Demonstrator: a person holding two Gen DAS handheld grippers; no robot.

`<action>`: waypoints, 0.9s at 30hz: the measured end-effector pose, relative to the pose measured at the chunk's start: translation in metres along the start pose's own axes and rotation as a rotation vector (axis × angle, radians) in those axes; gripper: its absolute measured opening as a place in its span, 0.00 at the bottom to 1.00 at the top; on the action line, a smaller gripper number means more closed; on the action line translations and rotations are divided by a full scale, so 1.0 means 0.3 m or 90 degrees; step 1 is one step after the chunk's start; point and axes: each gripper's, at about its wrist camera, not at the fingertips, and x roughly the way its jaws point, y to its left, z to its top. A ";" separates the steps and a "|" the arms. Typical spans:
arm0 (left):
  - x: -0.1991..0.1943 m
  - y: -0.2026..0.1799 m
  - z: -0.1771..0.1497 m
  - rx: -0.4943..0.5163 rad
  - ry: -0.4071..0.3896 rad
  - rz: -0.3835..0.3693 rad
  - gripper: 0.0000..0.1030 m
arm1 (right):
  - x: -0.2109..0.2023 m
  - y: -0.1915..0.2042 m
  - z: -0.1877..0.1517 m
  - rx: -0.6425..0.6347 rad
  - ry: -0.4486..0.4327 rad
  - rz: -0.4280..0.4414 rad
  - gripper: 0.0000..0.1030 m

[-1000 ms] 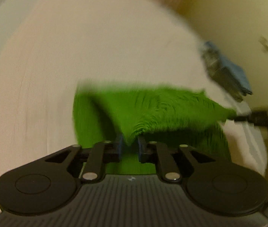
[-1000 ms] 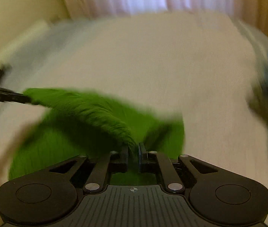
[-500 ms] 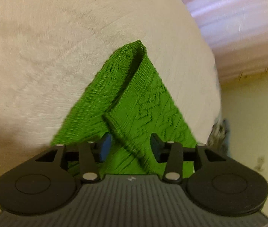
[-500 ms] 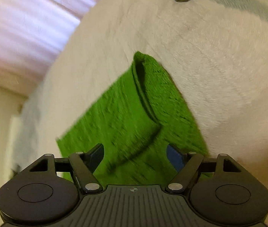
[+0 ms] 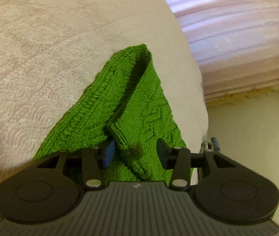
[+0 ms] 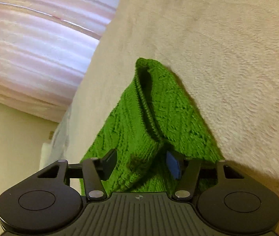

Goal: Fold clothes
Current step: 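Lift the hem with both grippers and fold it toward the collar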

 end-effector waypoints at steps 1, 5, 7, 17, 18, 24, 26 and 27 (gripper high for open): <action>0.001 0.003 -0.005 0.014 -0.001 -0.002 0.32 | 0.004 -0.003 0.000 -0.007 -0.003 0.005 0.57; -0.001 0.024 -0.017 0.057 0.000 -0.011 0.18 | 0.001 -0.014 -0.014 -0.021 -0.010 0.008 0.44; -0.003 0.036 -0.014 0.070 0.005 -0.025 0.16 | 0.000 -0.034 -0.010 -0.010 -0.008 0.014 0.36; -0.204 -0.031 -0.095 0.145 -0.072 -0.052 0.05 | -0.175 -0.008 -0.082 0.018 -0.066 0.040 0.05; -0.253 -0.038 -0.120 0.157 -0.080 -0.058 0.05 | -0.217 0.008 -0.107 0.005 -0.071 0.048 0.05; -0.383 0.076 -0.277 0.146 -0.068 -0.042 0.05 | -0.337 -0.072 -0.282 0.021 -0.057 0.011 0.05; -0.401 0.113 -0.315 0.141 -0.065 -0.035 0.05 | -0.356 -0.106 -0.313 0.042 -0.061 0.017 0.05; -0.415 0.110 -0.322 0.143 -0.070 -0.043 0.05 | -0.367 -0.112 -0.323 0.045 -0.066 0.023 0.05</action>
